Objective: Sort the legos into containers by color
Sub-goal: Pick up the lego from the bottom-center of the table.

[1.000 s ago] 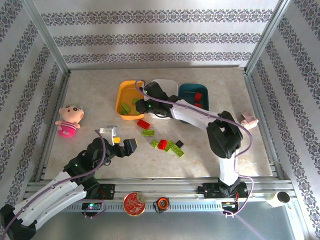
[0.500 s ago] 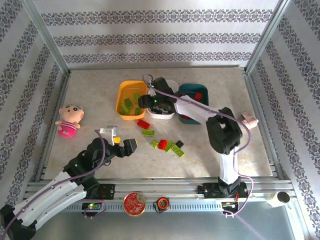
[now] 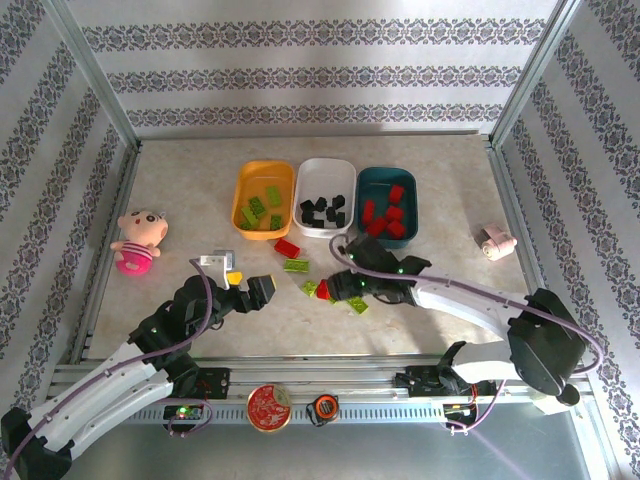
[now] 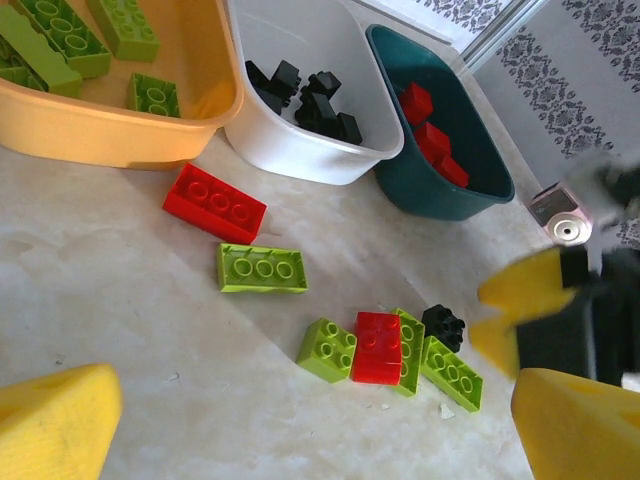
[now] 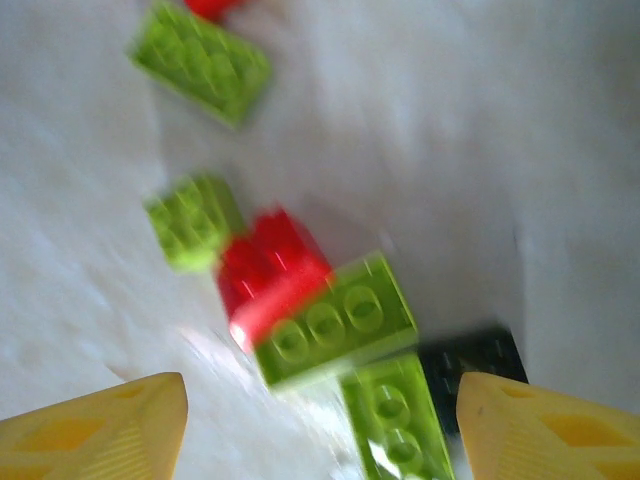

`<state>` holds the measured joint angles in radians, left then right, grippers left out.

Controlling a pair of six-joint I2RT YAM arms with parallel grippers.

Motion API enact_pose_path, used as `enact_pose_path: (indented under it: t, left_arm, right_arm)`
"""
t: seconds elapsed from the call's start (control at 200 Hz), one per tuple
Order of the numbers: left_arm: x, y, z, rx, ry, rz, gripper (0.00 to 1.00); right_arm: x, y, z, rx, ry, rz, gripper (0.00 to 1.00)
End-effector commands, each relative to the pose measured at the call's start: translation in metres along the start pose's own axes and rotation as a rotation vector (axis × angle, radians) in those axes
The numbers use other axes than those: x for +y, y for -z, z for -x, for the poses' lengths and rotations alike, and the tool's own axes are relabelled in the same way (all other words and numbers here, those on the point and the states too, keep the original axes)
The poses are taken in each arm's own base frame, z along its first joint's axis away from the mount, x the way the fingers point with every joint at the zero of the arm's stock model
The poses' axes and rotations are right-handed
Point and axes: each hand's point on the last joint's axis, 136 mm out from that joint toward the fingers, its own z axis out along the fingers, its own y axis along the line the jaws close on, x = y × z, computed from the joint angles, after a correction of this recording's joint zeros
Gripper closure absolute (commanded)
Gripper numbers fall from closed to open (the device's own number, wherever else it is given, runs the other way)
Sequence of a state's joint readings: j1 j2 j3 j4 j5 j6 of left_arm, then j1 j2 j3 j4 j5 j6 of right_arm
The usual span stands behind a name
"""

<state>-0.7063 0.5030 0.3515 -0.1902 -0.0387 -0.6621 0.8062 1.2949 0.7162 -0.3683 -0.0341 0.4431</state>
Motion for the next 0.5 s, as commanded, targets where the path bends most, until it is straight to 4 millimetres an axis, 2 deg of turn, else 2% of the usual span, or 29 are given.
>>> enact_pose_path:
  t: [0.0,0.15,0.495]
  left_arm:
    - [0.001,-0.003,0.008,-0.040,0.006,0.004,0.00]
    - [0.001,-0.004,0.008,-0.035,0.008,0.005,0.00]
    - [0.005,-0.004,0.006,-0.031,0.007,0.025,0.00]
  right_arm:
    - [-0.021,0.000,-0.025,0.052,-0.005,-0.097,0.27]
    - [-0.026,-0.011,-0.040,0.107,0.000,-0.132,0.28]
    - [-0.021,-0.026,-0.040,0.154,0.039,-0.143,0.29]
